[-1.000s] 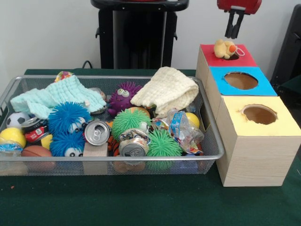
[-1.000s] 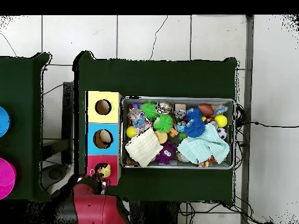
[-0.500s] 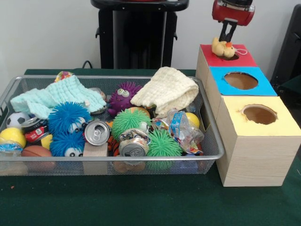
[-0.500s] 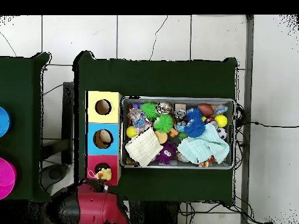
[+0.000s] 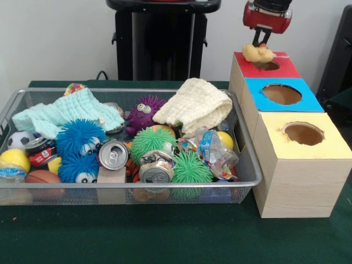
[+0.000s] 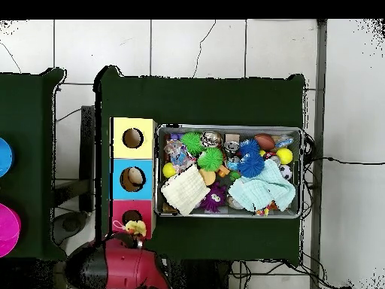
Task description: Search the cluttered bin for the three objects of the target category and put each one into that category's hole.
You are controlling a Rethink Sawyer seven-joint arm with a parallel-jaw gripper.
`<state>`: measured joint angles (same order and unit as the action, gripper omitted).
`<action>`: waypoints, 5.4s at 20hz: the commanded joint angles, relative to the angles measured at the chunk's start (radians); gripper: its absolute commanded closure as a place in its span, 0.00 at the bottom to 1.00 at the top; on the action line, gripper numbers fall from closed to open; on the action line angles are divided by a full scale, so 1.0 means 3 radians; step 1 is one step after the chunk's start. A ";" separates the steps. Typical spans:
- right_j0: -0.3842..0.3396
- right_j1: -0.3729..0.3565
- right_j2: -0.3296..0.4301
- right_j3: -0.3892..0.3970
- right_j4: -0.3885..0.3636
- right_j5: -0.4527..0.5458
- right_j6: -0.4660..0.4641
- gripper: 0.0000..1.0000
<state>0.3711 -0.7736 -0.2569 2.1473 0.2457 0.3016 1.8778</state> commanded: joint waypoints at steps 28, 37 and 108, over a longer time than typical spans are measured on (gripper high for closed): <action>0.0057 -0.0370 -0.0393 -0.0530 -0.0169 0.0294 0.0439 1.00; -0.0539 -0.0102 -0.0125 -0.1018 -0.0685 -0.0098 -0.0121 1.00; -0.0992 0.1799 -0.0486 -0.1313 -0.0703 -0.2139 0.0654 0.00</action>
<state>0.1204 -0.3202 -0.4261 1.7660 -0.0237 -0.2667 1.8778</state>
